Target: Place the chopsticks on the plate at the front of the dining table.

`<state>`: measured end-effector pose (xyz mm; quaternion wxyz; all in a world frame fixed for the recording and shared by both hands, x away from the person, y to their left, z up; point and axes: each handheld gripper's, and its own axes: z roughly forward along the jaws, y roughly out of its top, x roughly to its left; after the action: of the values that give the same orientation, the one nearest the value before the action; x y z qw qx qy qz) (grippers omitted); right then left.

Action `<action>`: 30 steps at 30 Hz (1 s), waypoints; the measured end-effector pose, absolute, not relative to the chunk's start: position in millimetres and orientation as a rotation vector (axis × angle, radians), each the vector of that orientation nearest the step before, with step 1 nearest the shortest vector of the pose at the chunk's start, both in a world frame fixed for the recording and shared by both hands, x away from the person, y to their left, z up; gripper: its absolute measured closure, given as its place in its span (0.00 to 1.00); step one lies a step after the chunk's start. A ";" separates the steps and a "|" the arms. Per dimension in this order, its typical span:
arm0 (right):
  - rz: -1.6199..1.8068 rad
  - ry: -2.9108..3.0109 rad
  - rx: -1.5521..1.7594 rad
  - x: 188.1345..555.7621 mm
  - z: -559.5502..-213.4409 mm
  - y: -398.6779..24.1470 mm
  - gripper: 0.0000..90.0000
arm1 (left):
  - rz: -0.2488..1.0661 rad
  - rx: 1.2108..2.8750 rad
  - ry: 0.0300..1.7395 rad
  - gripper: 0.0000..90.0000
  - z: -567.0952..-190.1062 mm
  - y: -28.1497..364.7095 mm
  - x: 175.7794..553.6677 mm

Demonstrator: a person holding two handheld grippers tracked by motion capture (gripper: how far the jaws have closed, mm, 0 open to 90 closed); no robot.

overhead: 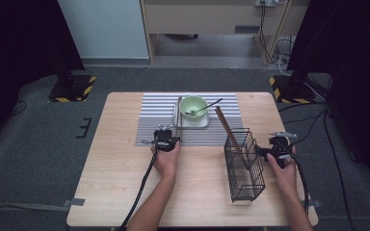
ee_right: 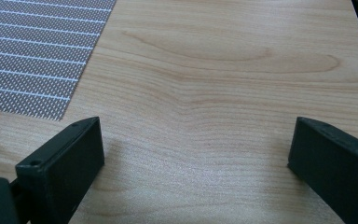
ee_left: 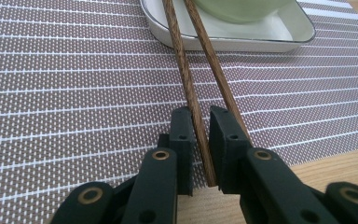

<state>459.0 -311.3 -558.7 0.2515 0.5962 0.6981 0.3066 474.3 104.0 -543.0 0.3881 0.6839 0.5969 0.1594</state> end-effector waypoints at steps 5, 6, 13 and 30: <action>0.835 1.899 1.623 459.0 -558.7 -311.3 0.04 | 0.400 1.743 1.514 0.88 -542.9 104.6 475.7; 0.834 1.899 1.622 459.0 -558.7 -311.2 0.04 | 0.399 1.743 1.514 0.88 -542.6 104.4 476.2; 0.834 1.899 1.622 459.1 -558.8 -311.2 0.04 | 0.395 1.741 1.510 0.87 -542.4 104.5 477.2; 0.834 1.899 1.623 459.1 -558.7 -311.2 0.04 | 0.389 1.746 1.502 0.87 -541.8 105.6 482.8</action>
<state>459.1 -311.2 -558.7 0.2515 0.5964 0.6980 0.3065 482.8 105.6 -541.8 0.3924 0.6876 0.5914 0.1531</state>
